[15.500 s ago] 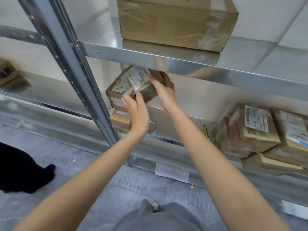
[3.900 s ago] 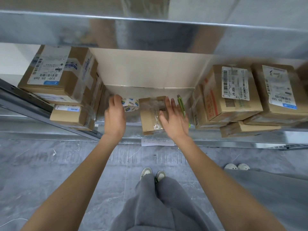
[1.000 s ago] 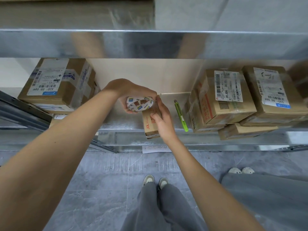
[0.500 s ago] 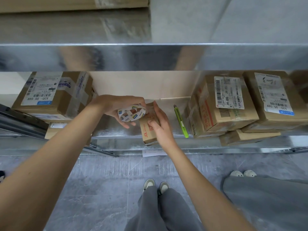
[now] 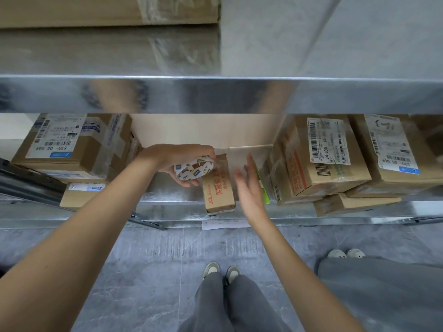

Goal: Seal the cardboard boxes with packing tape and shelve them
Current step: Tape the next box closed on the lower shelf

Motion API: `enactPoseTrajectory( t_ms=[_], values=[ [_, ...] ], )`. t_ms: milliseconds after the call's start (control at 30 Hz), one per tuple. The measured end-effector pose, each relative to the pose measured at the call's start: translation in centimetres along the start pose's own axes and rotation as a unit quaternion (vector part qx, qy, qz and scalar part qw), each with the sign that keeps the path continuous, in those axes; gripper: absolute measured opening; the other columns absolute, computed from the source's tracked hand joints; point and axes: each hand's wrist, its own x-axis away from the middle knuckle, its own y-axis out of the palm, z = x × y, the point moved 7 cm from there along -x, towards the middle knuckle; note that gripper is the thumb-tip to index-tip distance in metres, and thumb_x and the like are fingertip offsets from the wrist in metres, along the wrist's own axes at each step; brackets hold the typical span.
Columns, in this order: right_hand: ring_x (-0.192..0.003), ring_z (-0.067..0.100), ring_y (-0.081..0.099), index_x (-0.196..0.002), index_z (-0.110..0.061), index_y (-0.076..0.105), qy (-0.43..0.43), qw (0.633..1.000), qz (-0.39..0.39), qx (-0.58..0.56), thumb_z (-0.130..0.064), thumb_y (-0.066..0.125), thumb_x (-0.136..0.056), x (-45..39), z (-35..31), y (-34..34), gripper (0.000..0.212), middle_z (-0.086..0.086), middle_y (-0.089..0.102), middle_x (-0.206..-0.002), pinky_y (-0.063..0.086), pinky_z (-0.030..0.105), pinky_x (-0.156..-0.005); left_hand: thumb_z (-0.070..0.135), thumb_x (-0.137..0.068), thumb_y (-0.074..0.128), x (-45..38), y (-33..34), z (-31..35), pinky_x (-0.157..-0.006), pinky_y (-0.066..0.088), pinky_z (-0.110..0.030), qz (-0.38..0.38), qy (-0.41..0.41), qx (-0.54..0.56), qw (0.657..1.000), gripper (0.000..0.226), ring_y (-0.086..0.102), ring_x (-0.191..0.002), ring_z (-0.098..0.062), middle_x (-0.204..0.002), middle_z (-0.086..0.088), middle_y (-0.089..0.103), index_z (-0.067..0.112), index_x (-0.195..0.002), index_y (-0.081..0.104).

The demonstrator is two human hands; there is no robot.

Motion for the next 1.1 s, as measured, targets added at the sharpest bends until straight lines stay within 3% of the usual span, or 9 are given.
enactPoseTrajectory(
  t_ms=[100,200,300,400,500,667,800,1000,1100],
  values=[
    [-0.131,0.032,0.045,-0.146,-0.008,0.037,0.000,0.972,0.105,0.212,-0.018,0.049,-0.098,-1.9,1.5,-3.5,0.050,0.016,0.045,-0.142,0.038,0.041,-0.108,0.052,-0.081,0.059,-0.1,-0.1,0.3,-0.069,0.057,-0.031,0.014,-0.006,0.006,1.000,0.046,0.073,-0.086,-0.026,-0.104,-0.012,0.070,0.014,-0.105,0.068],
    [-0.119,0.037,0.049,-0.140,-0.001,0.037,0.028,0.907,0.099,0.407,-0.005,0.048,-0.094,-3.0,3.0,-3.9,0.047,0.020,0.046,-0.134,0.049,0.044,-0.092,0.048,-0.083,0.059,0.1,0.0,0.4,-0.072,0.057,-0.034,0.006,-0.006,0.011,1.000,0.047,0.070,-0.090,-0.026,-0.110,-0.014,0.068,0.012,-0.113,0.067],
    [-0.116,0.033,0.050,-0.127,-0.001,0.044,0.062,0.867,0.073,0.489,-0.006,0.047,-0.095,-3.3,3.8,-3.4,0.032,0.016,0.047,-0.131,0.047,0.038,-0.085,0.050,-0.068,0.065,0.0,0.0,0.3,-0.074,0.058,-0.036,-0.003,-0.001,0.000,1.000,0.059,0.061,-0.097,-0.026,-0.119,-0.012,0.060,0.018,-0.117,0.066],
    [-0.101,0.032,0.058,-0.117,0.000,0.048,0.082,0.888,0.053,0.449,-0.003,0.050,-0.093,-3.7,3.8,-2.8,0.025,0.018,0.054,-0.120,0.043,0.031,-0.071,0.046,-0.079,0.064,-0.3,-0.1,0.4,-0.071,0.058,-0.035,0.002,-0.001,-0.008,1.000,0.042,0.060,-0.095,-0.026,-0.118,-0.013,0.059,0.021,-0.112,0.067],
    [-0.071,0.026,0.058,-0.116,-0.001,0.052,0.123,0.974,0.052,0.182,-0.004,0.051,-0.091,-3.0,2.6,-2.8,0.025,0.016,0.063,-0.092,0.035,0.027,-0.053,0.037,-0.089,0.059,-0.6,-0.3,0.6,-0.073,0.059,-0.037,0.010,0.007,-0.014,1.000,0.028,0.061,-0.092,-0.026,-0.107,-0.011,0.061,0.019,-0.109,0.066],
    [-0.029,0.008,0.035,-0.116,-0.022,0.055,0.066,0.998,0.009,-0.022,-0.005,0.048,-0.098,0.1,-4.0,-4.0,0.026,0.006,0.047,-0.058,0.024,0.013,-0.033,0.035,-0.092,0.058,-0.8,-0.5,0.2,-0.069,0.059,-0.036,-0.001,0.030,-0.015,0.999,0.016,0.066,-0.098,-0.029,-0.106,-0.010,0.064,0.025,-0.100,0.068],
    [-0.029,0.005,0.035,-0.100,-0.034,0.068,0.014,0.996,-0.037,0.076,-0.012,0.054,-0.097,2.2,-8.3,-4.5,0.027,0.004,0.050,-0.052,0.028,0.015,-0.033,0.049,-0.081,0.060,-0.8,-0.5,0.1,-0.066,0.057,-0.034,-0.003,0.013,0.009,1.000,0.048,0.068,-0.100,-0.031,-0.109,-0.015,0.067,0.015,-0.113,0.067],
    [-0.052,0.007,0.049,-0.119,-0.016,0.070,-0.015,0.969,-0.049,0.242,-0.013,0.054,-0.095,1.7,-9.5,-3.7,0.029,-0.017,0.048,-0.059,0.041,0.019,-0.056,0.050,-0.082,0.059,-0.8,-0.2,0.4,-0.061,0.056,-0.033,-0.004,0.007,0.015,1.000,0.051,0.065,-0.107,-0.031,-0.115,-0.015,0.065,0.015,-0.119,0.064],
    [-0.054,0.009,0.046,-0.119,-0.016,0.070,-0.011,0.966,-0.061,0.250,-0.014,0.052,-0.096,1.3,-9.5,-3.2,0.029,-0.014,0.048,-0.058,0.036,0.020,-0.053,0.051,-0.080,0.061,-0.9,-0.2,0.2,-0.058,0.055,-0.032,-0.007,-0.008,0.025,1.000,0.055,0.065,-0.108,-0.031,-0.119,-0.015,0.064,0.015,-0.121,0.063]
  ],
)
